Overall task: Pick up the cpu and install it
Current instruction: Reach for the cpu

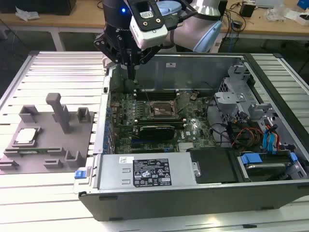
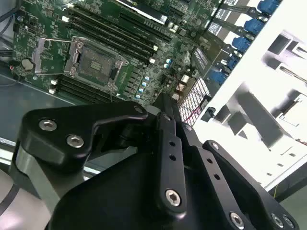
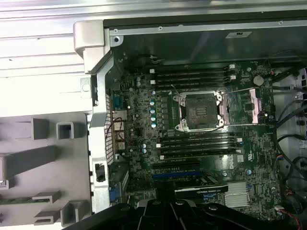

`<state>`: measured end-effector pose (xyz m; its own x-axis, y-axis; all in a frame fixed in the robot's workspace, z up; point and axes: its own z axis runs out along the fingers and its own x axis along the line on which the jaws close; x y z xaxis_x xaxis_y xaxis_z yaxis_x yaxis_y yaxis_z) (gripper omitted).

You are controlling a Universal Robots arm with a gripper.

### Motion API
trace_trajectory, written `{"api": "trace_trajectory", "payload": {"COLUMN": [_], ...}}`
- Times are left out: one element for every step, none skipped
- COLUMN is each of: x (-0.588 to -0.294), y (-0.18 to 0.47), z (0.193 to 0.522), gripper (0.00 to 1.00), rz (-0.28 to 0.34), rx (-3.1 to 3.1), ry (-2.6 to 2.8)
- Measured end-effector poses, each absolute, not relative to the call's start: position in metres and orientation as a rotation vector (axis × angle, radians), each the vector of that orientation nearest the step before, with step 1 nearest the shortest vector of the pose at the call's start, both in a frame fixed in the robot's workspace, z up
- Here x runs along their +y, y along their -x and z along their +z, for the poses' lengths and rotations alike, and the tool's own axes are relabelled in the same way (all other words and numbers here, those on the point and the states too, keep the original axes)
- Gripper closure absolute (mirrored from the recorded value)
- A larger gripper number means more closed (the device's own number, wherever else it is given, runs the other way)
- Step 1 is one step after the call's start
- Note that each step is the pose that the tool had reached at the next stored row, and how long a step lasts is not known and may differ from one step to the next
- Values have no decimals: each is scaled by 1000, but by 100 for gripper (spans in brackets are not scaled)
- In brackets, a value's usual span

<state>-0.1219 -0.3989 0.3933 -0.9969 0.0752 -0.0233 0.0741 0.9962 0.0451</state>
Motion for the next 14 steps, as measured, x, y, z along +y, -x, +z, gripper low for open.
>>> {"api": "trace_trajectory", "payload": {"x": [-399, -399, -399, -399, -399, -399, -399, -399, -399, -399, -399, -399, -399, -399], "y": [122, 122, 122, 122, 122, 122, 122, 122, 124, 125, 128, 129, 133, 134], "z": [393, 393, 393, 393, 393, 393, 393, 393, 393, 393, 393, 393, 393, 393], "gripper": [89, 89, 89, 89, 89, 89, 89, 89, 89, 89, 89, 89, 89, 89], "rz": [69, 69, 69, 69, 69, 69, 69, 69, 69, 69, 69, 69, 69, 69], "rx": [3114, 3114, 3114, 3114, 3114, 3114, 3114, 3114, 3114, 3114, 3114, 3114, 3114, 3114], "ry": [-117, -117, -117, -117, -117, -117, -117, -117, -117, -117, -117, -117, -117, -117]}}
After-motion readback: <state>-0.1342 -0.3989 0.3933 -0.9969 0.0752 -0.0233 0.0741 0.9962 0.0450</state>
